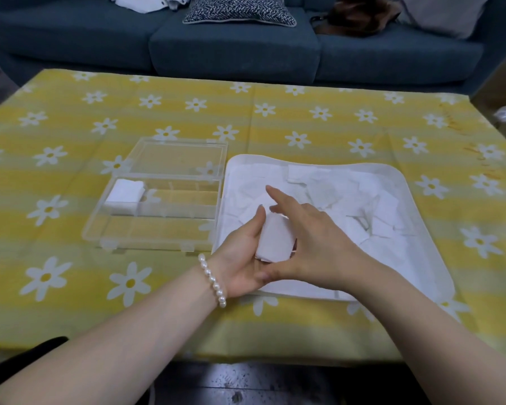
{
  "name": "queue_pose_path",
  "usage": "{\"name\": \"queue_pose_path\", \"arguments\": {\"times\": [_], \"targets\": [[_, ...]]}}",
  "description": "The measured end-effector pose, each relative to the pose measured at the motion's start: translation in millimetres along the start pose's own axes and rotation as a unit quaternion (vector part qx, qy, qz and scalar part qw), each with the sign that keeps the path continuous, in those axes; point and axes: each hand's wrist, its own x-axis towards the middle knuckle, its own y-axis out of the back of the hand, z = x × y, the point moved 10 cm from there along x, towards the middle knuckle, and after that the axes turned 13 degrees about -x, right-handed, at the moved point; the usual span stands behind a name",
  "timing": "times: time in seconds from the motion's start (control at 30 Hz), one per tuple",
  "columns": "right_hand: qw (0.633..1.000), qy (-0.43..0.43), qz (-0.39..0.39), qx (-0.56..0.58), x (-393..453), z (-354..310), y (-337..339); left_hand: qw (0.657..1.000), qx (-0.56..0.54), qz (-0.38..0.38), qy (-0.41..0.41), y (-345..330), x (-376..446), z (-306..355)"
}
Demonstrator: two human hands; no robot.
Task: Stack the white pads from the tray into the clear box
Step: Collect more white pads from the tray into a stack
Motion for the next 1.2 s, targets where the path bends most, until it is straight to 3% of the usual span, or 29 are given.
{"name": "queue_pose_path", "arguments": {"times": [0.07,0.17,0.23,0.33,0.47,0.63,1.2], "targets": [[0.989,-0.036,-0.002,0.145,1,8,3,1.0,0.005,-0.002,0.0,0,0,1],[0.932,-0.109,0.061,0.34,4,34,15,1.0,0.012,0.0,-0.005,1,0,4],[0.905,-0.169,0.063,0.386,3,49,14,1.0,0.023,0.006,-0.003,1,0,3],[0.919,-0.199,0.047,0.337,0,55,11,0.999,0.042,0.001,-0.004,0,1,2],[0.962,-0.232,0.037,0.141,-2,49,14,0.999,0.044,-0.015,-0.009,-3,3,-1],[0.969,-0.245,-0.036,0.015,-1,41,1,0.998,0.068,0.0,0.006,2,4,-12],[0.971,-0.234,-0.048,-0.029,1,47,-3,0.995,0.091,-0.033,0.023,-7,2,-18]]}}
